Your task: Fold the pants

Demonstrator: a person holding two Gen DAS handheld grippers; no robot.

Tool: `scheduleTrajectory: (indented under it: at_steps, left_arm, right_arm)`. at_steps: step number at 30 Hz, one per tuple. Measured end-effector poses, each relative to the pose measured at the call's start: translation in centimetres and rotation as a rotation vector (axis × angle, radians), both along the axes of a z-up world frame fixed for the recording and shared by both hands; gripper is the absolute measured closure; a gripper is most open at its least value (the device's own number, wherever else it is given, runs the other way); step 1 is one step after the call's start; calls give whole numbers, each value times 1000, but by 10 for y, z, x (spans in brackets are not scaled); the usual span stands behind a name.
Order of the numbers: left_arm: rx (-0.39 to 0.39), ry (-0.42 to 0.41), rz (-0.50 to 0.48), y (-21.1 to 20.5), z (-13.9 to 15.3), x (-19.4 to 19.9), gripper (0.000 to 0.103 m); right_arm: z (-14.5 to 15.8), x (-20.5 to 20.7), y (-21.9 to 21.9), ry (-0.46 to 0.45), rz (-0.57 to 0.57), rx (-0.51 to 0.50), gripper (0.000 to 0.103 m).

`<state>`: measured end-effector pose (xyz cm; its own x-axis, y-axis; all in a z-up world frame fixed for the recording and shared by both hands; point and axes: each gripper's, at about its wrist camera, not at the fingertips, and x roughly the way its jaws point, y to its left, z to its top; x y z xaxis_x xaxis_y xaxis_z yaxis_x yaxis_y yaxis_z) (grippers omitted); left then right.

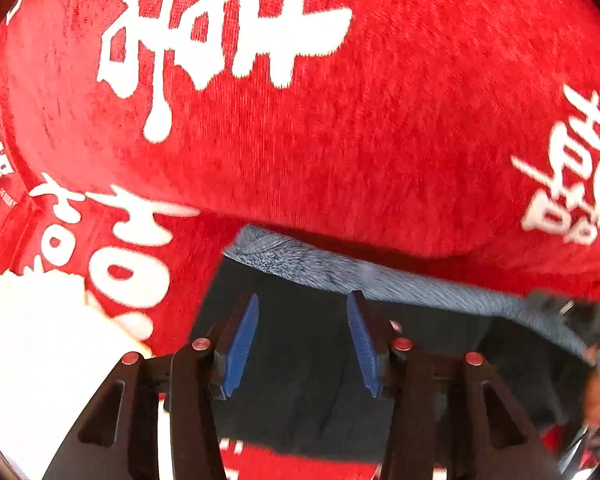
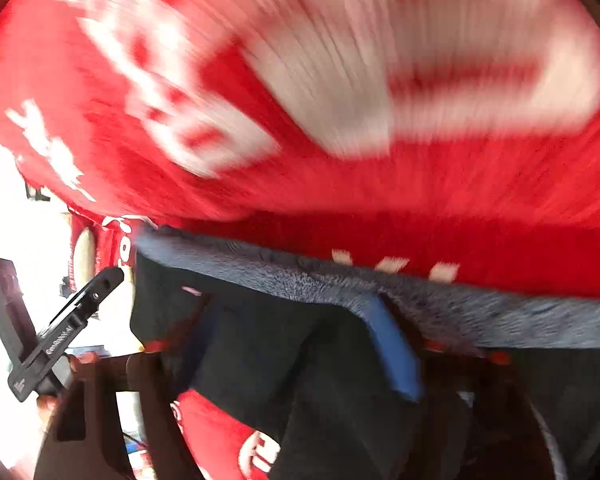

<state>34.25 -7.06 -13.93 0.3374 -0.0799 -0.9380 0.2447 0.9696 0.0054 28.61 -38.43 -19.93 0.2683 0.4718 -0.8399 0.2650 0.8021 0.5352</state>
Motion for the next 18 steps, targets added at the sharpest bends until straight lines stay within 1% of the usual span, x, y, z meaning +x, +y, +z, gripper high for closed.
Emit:
scheduleTrajectory:
  at_steps: [1,2,3,4,5,6,8,9,10,11,12,13,15,16,17,18]
  left_arm:
    - [9,29,-18,-3,-4,-6,55]
    - [26,52,-34,-10,-13,-11,55]
    - [48,73,-45,-12,-23,-19,55]
    - [70,98,-49,-18,-38,-23,55]
    - [85,117,-47,-24,-52,-25,55]
    - [110,138,-36,-26,-69,-26,55]
    - [152,154,-10,-29,-89,-28,55]
    - [162,132,-6,-30,-91,-29,55]
    - [181,122,-10,-33,-90,-31,55]
    - [205,121,-22,-38,-87,-34,55]
    - [211,126,-39,-43,-82,-39,55]
    - [196,130,-59,-47,-73,-45,55]
    - [177,124,-100,-56,-57,-62,55]
    - [165,123,-136,-64,-47,-76,55]
    - [153,128,-166,-71,-42,-87,55]
    - [133,138,-200,-79,-37,-101,55]
  right_arm:
    - [8,-3,-1,-11,7,-2,21]
    - [21,-13,-2,-24,8,0,21]
    - [28,-21,-2,-27,9,6,22]
    - [32,-32,-1,-25,14,9,31]
    - [33,-43,2,-11,23,-5,44]
    - [27,-56,3,25,34,-34,48]
    - [1,-75,-1,120,42,-75,49]
    - [-17,-85,-10,168,23,-100,52]
    - [-28,-93,-17,188,6,-120,65]
    - [-30,-90,-17,175,-5,-118,72]
    - [-25,-95,-21,148,-29,-99,72]
    - [-19,-99,-26,138,-49,-98,69]
    - [2,-110,-32,95,-70,-106,65]
    - [15,-122,-38,66,-75,-108,55]
    - [31,-139,-40,38,-87,-143,34]
    - [45,-155,-41,21,-108,-182,29]
